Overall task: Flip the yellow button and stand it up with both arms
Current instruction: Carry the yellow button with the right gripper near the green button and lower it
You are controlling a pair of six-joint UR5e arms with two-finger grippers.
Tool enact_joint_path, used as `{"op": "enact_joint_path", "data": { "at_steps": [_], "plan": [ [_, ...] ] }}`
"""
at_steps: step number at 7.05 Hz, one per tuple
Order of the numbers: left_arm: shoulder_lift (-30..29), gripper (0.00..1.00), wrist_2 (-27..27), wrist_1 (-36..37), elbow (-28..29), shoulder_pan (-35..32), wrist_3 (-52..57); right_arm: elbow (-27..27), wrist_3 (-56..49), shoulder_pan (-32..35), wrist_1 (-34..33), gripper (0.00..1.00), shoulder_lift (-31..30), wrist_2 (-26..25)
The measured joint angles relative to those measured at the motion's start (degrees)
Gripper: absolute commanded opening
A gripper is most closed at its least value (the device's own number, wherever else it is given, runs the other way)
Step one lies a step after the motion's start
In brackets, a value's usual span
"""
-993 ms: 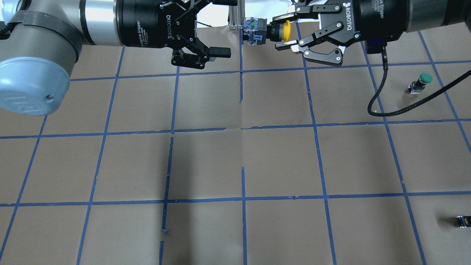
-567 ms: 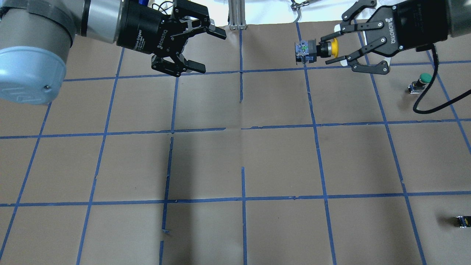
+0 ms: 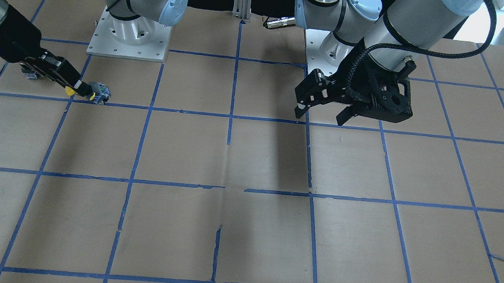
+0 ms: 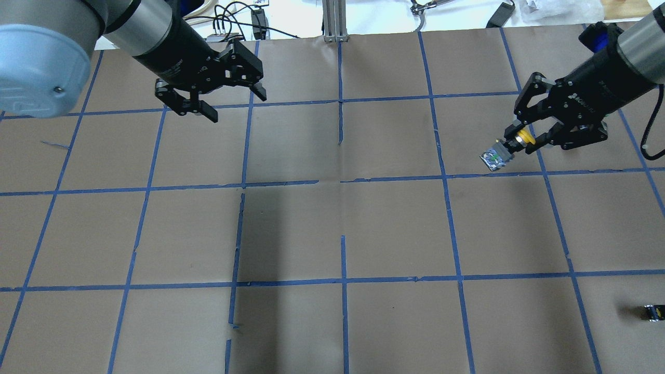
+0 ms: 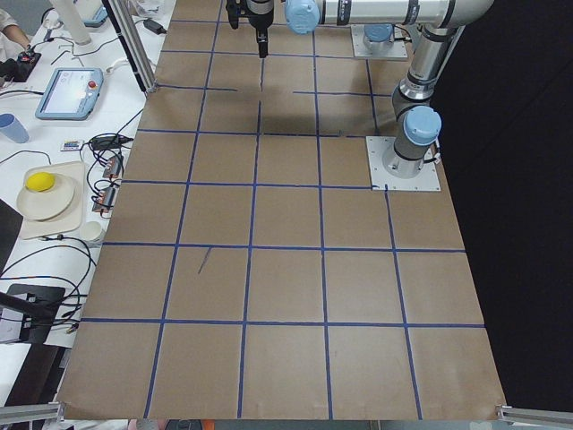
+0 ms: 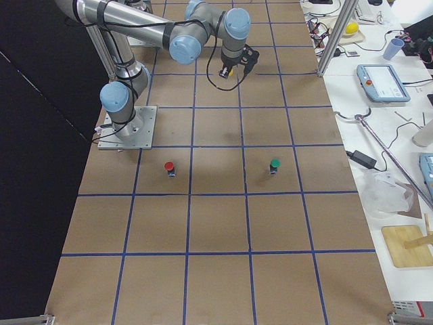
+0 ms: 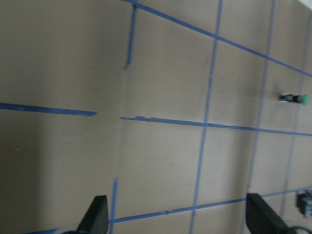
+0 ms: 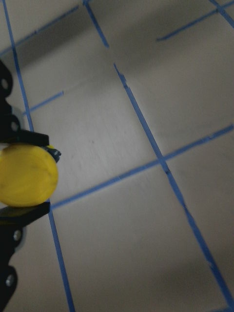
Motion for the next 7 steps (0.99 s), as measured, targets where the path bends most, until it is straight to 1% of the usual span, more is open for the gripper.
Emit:
{"op": "enact_joint_path", "data": {
  "at_steps": [1, 2, 3, 5, 6, 7],
  "plan": [
    [-0.1, 0.99, 6.5, -2.5, 1.7, 0.0, 3.1, 2.2, -5.6, -0.2, -7.4, 0.15, 1.2, -6.5],
    [-0.2, 0.99, 9.6, -3.8, 2.7, 0.0, 5.1, 5.0, -11.6, -1.1, -15.9, 0.15, 2.6, -11.5],
    [-0.3, 0.99, 10.1, -4.2, 3.3, 0.0, 5.8, 7.9, -18.3, -3.9, -23.5, 0.15, 4.1, -13.8],
    [-0.2, 1.00, 9.4, -4.4, 4.2, -0.2, 6.2, 13.2, -35.2, -11.2, -39.6, 0.15, 7.0, -15.0],
    [-0.2, 1.00, 9.4, -4.6, 4.3, -0.4, 6.3, 15.7, -41.5, -13.7, -47.5, 0.15, 8.6, -15.1],
    [-0.4, 1.00, 9.4, -5.0, 4.6, -0.4, 6.3, 18.4, -45.7, -15.9, -54.5, 0.15, 9.9, -14.9]
  ]
}}
